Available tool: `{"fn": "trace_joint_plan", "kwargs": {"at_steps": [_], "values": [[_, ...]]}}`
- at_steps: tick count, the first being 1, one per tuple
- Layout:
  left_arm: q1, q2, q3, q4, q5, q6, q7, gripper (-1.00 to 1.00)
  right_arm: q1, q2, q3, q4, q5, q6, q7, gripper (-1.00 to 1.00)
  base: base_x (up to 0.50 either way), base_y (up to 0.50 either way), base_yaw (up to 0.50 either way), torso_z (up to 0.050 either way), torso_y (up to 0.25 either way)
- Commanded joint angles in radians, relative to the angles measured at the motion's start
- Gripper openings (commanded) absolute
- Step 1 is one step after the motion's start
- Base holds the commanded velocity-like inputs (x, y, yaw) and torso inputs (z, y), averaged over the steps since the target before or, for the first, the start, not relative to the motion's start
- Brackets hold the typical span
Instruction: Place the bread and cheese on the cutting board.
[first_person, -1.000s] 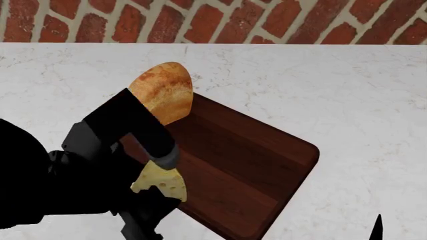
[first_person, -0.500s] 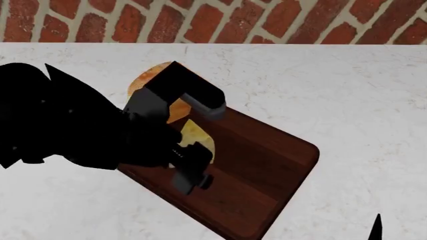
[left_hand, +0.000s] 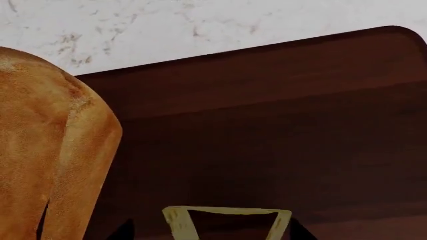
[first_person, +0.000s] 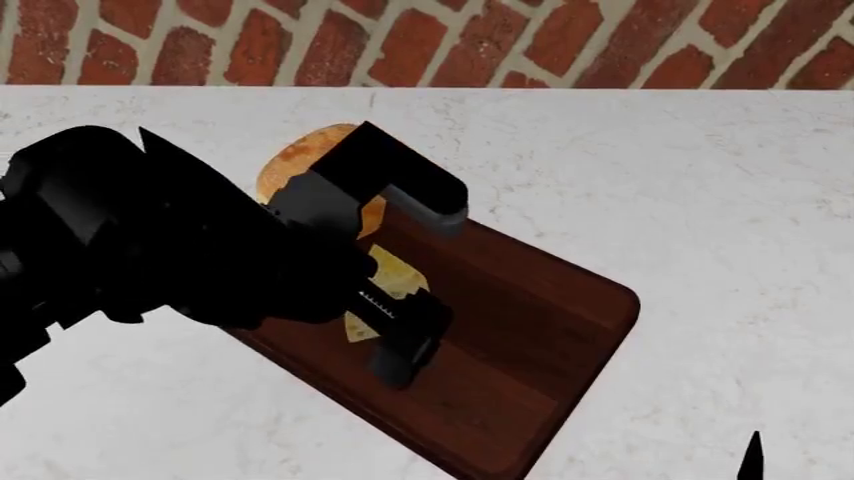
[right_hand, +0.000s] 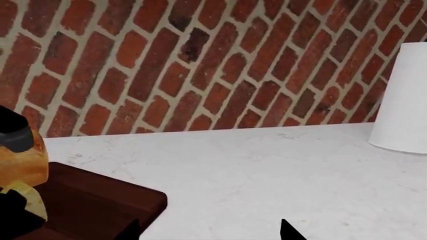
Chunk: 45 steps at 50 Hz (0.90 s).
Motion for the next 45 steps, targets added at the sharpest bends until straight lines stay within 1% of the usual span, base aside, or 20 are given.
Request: {"fn": "trace_joint_plan", "kwargs": {"at_steps": [1, 8, 18, 21, 25, 30, 33, 36, 38, 39, 40, 41, 44, 45], "values": [[0.009, 0.042, 0.002, 0.012, -0.035, 0.048, -0.006, 1.0, 0.01, 0.0, 0.022, 0.003, -0.008, 0.019, -0.03, 1.0, 0.0, 0.0, -0.01, 0.0, 0.0], [-0.009, 0.026, -0.017, 0.048, -0.065, 0.038, -0.042, 1.0, 0.022, 0.0, 0.035, -0.013, 0.008, 0.046, -0.041, 1.0, 0.0, 0.0, 0.0, 0.0, 0.0], [-0.041, -0.104, -0.103, 0.357, -0.178, 0.013, -0.225, 1.0, 0.026, 0.0, 0.041, -0.017, 0.019, 0.058, -0.052, 1.0, 0.0, 0.0, 0.0, 0.0, 0.0], [-0.055, -0.127, -0.11, 0.387, -0.176, 0.019, -0.266, 1.0, 0.027, 0.0, 0.043, -0.019, 0.02, 0.06, -0.053, 1.0, 0.0, 0.0, 0.0, 0.0, 0.0], [-0.085, -0.146, -0.128, 0.388, -0.188, 0.015, -0.279, 1.0, 0.029, 0.0, 0.046, -0.02, 0.021, 0.064, -0.056, 1.0, 0.0, 0.0, 0.0, 0.0, 0.0], [-0.103, -0.18, -0.149, 0.441, -0.22, 0.003, -0.306, 1.0, 0.029, 0.0, 0.047, -0.02, 0.02, 0.06, -0.063, 1.0, 0.0, 0.0, 0.0, 0.0, 0.0], [-0.106, -0.218, -0.165, 0.52, -0.243, 0.003, -0.355, 1.0, 0.023, 0.0, 0.042, -0.02, 0.007, 0.052, -0.048, 1.0, 0.0, 0.0, 0.0, 0.0, 0.0], [-0.108, -0.242, -0.173, 0.56, -0.251, 0.004, -0.373, 1.0, 0.021, 0.0, 0.04, -0.02, 0.005, 0.046, -0.037, 1.0, 0.0, 0.0, 0.0, 0.0, 0.0], [-0.112, -0.264, -0.186, 0.596, -0.268, 0.007, -0.396, 1.0, 0.02, 0.0, 0.04, -0.021, 0.005, 0.048, -0.038, 1.0, 0.0, 0.0, 0.0, 0.0, 0.0], [-0.108, -0.286, -0.208, 0.623, -0.308, 0.012, -0.412, 1.0, 0.018, 0.0, 0.039, -0.02, 0.001, 0.043, -0.038, 1.0, 0.0, 0.0, 0.0, 0.0, 0.0], [-0.109, -0.292, -0.207, 0.638, -0.303, 0.013, -0.419, 1.0, 0.016, 0.0, 0.037, -0.02, -0.002, 0.04, -0.035, 1.0, 0.0, 0.0, 0.0, 0.0, 0.0], [-0.093, -0.327, -0.223, 0.696, -0.322, 0.027, -0.441, 1.0, 0.01, 0.0, 0.031, -0.009, -0.009, 0.027, -0.038, 1.0, 0.0, 0.0, 0.0, 0.0, 0.0], [-0.073, -0.389, -0.253, 0.8, -0.354, 0.052, -0.477, 1.0, 0.01, 0.0, 0.031, -0.017, -0.017, 0.028, -0.018, 1.0, 0.0, 0.0, 0.0, 0.0, 0.0], [-0.065, -0.427, -0.267, 0.852, -0.363, 0.061, -0.487, 1.0, 0.009, 0.0, 0.03, -0.018, -0.025, 0.029, -0.006, 1.0, 0.0, 0.0, 0.0, 0.0, 0.0]]}}
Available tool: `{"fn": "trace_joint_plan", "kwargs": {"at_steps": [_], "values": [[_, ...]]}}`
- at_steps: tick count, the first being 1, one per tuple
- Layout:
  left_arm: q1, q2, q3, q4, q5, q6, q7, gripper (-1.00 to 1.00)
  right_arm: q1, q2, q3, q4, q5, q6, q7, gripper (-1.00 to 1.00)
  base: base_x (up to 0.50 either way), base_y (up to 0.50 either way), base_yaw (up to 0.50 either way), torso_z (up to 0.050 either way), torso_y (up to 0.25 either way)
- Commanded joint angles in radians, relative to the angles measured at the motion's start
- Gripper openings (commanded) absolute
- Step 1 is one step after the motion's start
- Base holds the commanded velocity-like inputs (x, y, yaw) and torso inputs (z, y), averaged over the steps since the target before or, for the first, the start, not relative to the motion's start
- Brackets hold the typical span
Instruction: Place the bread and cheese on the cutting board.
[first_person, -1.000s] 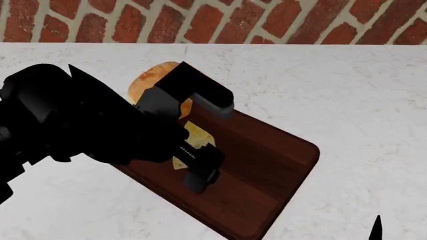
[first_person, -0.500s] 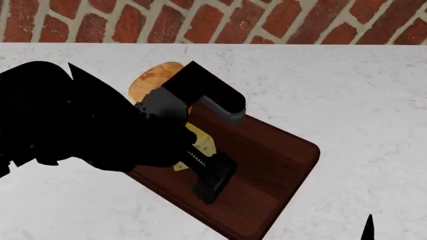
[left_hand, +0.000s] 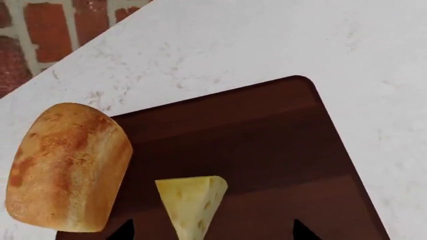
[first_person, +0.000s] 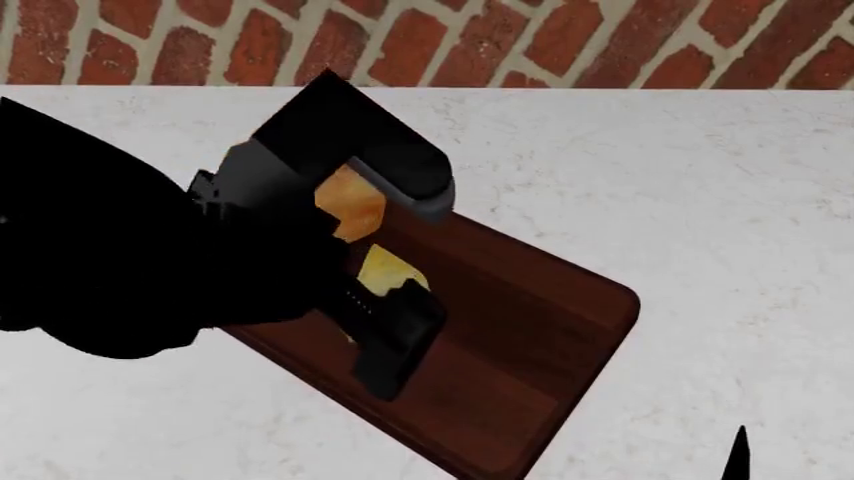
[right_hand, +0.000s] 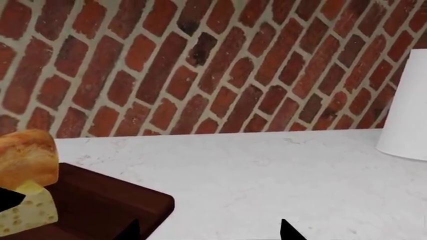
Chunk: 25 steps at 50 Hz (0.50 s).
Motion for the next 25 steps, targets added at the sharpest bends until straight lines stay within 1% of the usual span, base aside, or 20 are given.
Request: {"fn": "trace_joint_plan", "kwargs": {"at_steps": [1, 2, 3, 4, 5, 7, 8, 11, 13, 15, 16, 17, 18, 19, 20, 21, 22, 23, 24, 25], "values": [[0.028, -0.163, -0.12, 0.284, -0.1, 0.089, -0.101, 1.0, -0.006, 0.0, 0.009, 0.005, -0.041, -0.005, 0.01, 1.0, 0.0, 0.0, 0.0, 0.0, 0.0], [0.03, -0.215, -0.138, 0.343, -0.114, 0.094, -0.11, 1.0, -0.009, 0.0, 0.007, 0.01, -0.05, -0.005, 0.02, 1.0, 0.0, 0.0, 0.0, 0.0, 0.0], [0.033, -0.245, -0.152, 0.365, -0.113, 0.116, -0.14, 1.0, -0.007, 0.0, 0.009, 0.009, -0.054, 0.012, 0.018, 1.0, 0.0, 0.0, 0.0, 0.0, 0.0], [0.03, -0.283, -0.168, 0.383, -0.138, 0.124, -0.156, 1.0, -0.017, 0.0, -0.001, 0.014, -0.09, -0.017, 0.055, 1.0, 0.0, 0.0, 0.0, 0.0, 0.0], [0.025, -0.306, -0.182, 0.403, -0.166, 0.123, -0.152, 1.0, -0.021, 0.0, -0.005, 0.014, -0.095, -0.021, 0.064, 1.0, 0.0, 0.0, 0.0, 0.0, 0.0], [-0.002, -0.402, -0.219, 0.486, -0.199, 0.11, -0.151, 1.0, -0.036, 0.0, -0.019, 0.008, -0.135, -0.033, 0.081, 1.0, 0.0, 0.0, 0.0, 0.0, 0.0], [-0.016, -0.449, -0.238, 0.517, -0.211, 0.107, -0.155, 1.0, -0.03, 0.0, -0.013, 0.011, -0.114, -0.019, 0.065, 1.0, 0.0, 0.0, 0.0, 0.0, 0.0], [-0.033, -0.539, -0.263, 0.557, -0.229, 0.092, -0.146, 1.0, 0.038, 0.0, 0.055, 0.0, -0.01, 0.078, 0.012, 1.0, 0.0, 0.0, 0.0, 0.0, 0.0], [-0.043, -0.603, -0.284, 0.567, -0.24, 0.089, -0.137, 1.0, 0.133, 0.0, 0.151, 0.0, 0.145, 0.173, -0.043, 1.0, 0.0, 0.0, 0.0, 0.0, 0.0], [-0.055, -0.66, -0.3, 0.576, -0.244, 0.079, -0.133, 1.0, 0.248, 0.0, 0.267, 0.0, 0.353, 0.33, -0.122, 1.0, 0.0, 0.0, 0.0, 0.0, 0.0], [-0.061, -0.693, -0.31, 0.586, -0.249, 0.077, -0.131, 1.0, 0.29, 0.0, 0.309, 0.0, 0.426, 0.382, -0.132, 1.0, 0.0, 0.0, 0.0, 0.0, 0.0], [-0.065, -0.732, -0.318, 0.605, -0.247, 0.064, -0.12, 1.0, 0.333, 0.0, 0.353, 0.0, 0.508, 0.396, -0.168, 1.0, 0.0, 0.0, 0.0, 0.0, 0.0], [-0.065, -0.732, -0.318, 0.605, -0.247, 0.064, -0.12, 1.0, 0.409, 0.0, 0.429, 0.0, 0.631, 0.464, -0.199, 1.0, 0.0, 0.0, 0.0, 0.0, 0.0], [-0.076, -0.786, -0.326, 0.623, -0.248, 0.042, -0.116, 1.0, 0.441, 0.0, 0.461, 0.0, 0.683, 0.488, -0.205, 1.0, 0.0, 0.0, 0.0, 0.0, 0.0], [-0.085, -0.825, -0.337, 0.629, -0.257, 0.03, -0.105, 1.0, 0.524, 0.0, 0.546, 0.0, 0.828, 0.604, -0.237, 1.0, 0.0, 0.0, 0.0, 0.0, 0.0], [-0.087, -0.837, -0.34, 0.633, -0.254, 0.028, -0.103, 1.0, 0.556, 0.0, 0.578, 0.0, 0.881, 0.637, -0.24, 1.0, 0.0, 0.0, 0.0, 0.0, 0.0], [-0.096, -0.887, -0.352, 0.646, -0.258, 0.014, -0.089, 1.0, 0.645, 0.0, 0.668, 0.048, 1.031, 0.664, -0.294, 1.0, 0.0, 0.0, 0.0, 0.0, 0.0], [-0.098, -0.896, -0.355, 0.647, -0.261, 0.011, -0.089, 1.0, 0.673, 0.0, 0.696, 0.066, 1.078, 0.697, -0.304, 1.0, 0.0, 0.0, 0.0, 0.0, 0.0], [-0.101, -0.918, -0.361, 0.642, -0.253, 0.007, -0.08, 1.0, 0.73, 0.0, 0.755, 0.111, 1.162, 0.772, -0.334, 1.0, 0.0, 0.0, 0.0, 0.0, 0.0], [-0.102, -0.926, -0.362, 0.638, -0.246, 0.003, -0.076, 1.0, 0.755, 0.0, 0.781, 0.136, 1.198, 0.802, -0.354, 1.0, 0.0, 0.0, 0.0, 0.0, 0.0]]}}
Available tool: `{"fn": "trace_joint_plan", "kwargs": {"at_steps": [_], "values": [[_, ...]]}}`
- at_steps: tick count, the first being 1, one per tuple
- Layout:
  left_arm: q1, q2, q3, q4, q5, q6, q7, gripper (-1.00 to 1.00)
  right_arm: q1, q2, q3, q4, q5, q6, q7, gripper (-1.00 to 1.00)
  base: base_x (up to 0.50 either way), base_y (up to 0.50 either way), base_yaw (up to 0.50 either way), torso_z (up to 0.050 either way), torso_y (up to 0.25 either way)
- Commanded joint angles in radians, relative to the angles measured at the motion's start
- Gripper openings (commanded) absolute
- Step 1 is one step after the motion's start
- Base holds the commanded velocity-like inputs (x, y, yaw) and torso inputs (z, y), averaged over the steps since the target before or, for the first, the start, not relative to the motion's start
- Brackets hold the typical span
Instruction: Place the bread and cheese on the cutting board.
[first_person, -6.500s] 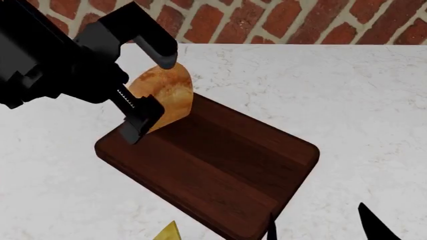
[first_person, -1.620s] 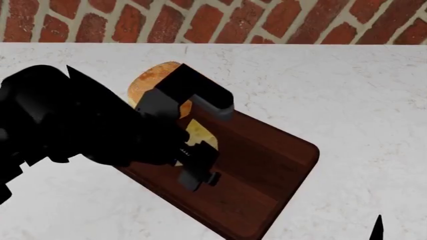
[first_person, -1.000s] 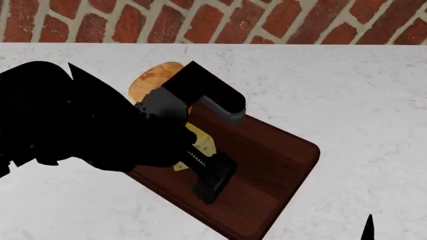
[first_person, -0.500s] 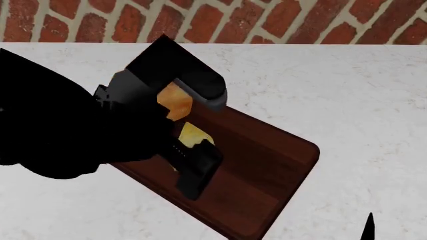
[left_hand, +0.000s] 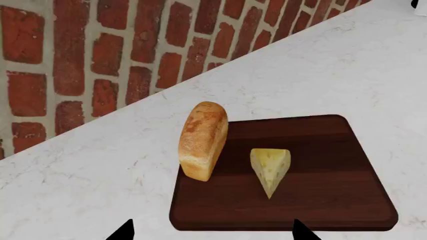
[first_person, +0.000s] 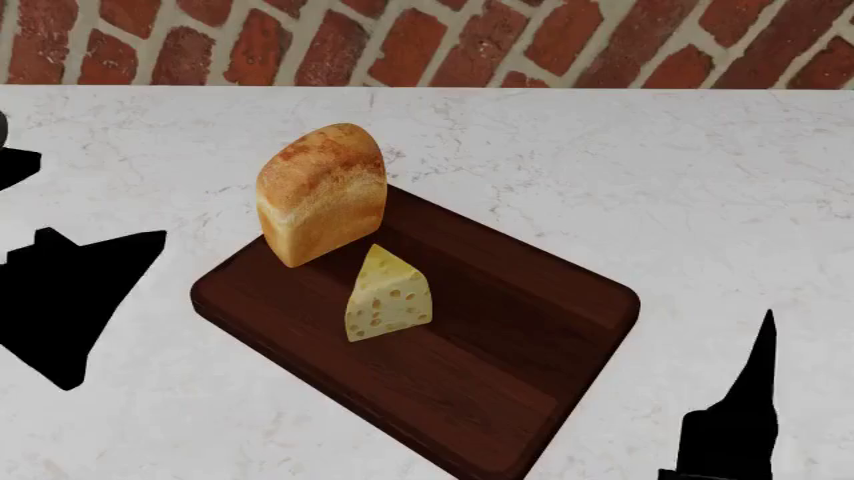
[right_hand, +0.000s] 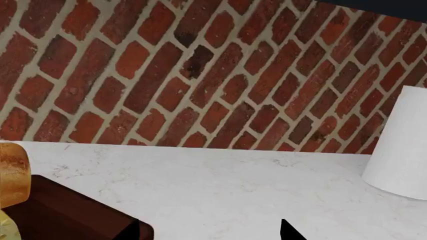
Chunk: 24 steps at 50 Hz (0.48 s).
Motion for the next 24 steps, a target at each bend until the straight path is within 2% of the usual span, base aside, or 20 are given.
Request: {"fn": "trace_joint_plan", "kwargs": {"at_steps": [1, 4, 8, 12, 13, 17, 24], "values": [[-0.052, -0.269, -0.114, 0.075, -0.025, -0.019, 0.056, 1.0, 0.496, 0.0, 0.465, 0.163, 0.714, 0.45, -0.269, 1.0, 0.0, 0.0, 0.0, 0.0, 0.0], [-0.102, -0.271, -0.13, 0.015, -0.015, -0.068, 0.062, 1.0, 0.558, 0.0, 0.53, 0.251, 0.783, 0.601, -0.316, 1.0, 0.0, 0.0, 0.0, 0.0, 0.0], [-0.16, -0.247, -0.139, -0.052, 0.001, -0.125, 0.044, 1.0, 0.603, 0.0, 0.581, 0.338, 0.832, 0.718, -0.392, 1.0, 0.0, 0.0, 0.0, 0.0, 0.0], [-0.231, -0.21, -0.137, -0.155, -0.038, -0.176, -0.023, 1.0, 0.623, -0.002, 0.606, 0.404, 0.828, 0.818, -0.458, 1.0, 0.0, 0.0, 0.0, 0.0, 0.0], [-0.247, -0.197, -0.134, -0.185, -0.041, -0.189, -0.033, 1.0, 0.64, -0.039, 0.615, 0.423, 0.833, 0.874, -0.428, 1.0, 0.0, 0.0, 0.0, 0.0, 0.0], [-0.263, -0.183, -0.132, -0.216, -0.015, -0.223, -0.015, 1.0, 0.665, -0.117, 0.619, 0.487, 0.865, 0.914, -0.411, 1.0, 0.0, 0.0, 0.0, 0.0, 0.0], [-0.4, -0.056, -0.121, -0.413, 0.098, -0.347, 0.048, 1.0, 0.836, -0.282, 0.601, 0.72, 0.901, 1.105, -0.345, 1.0, 0.0, 0.0, 0.0, 0.0, 0.0]]}}
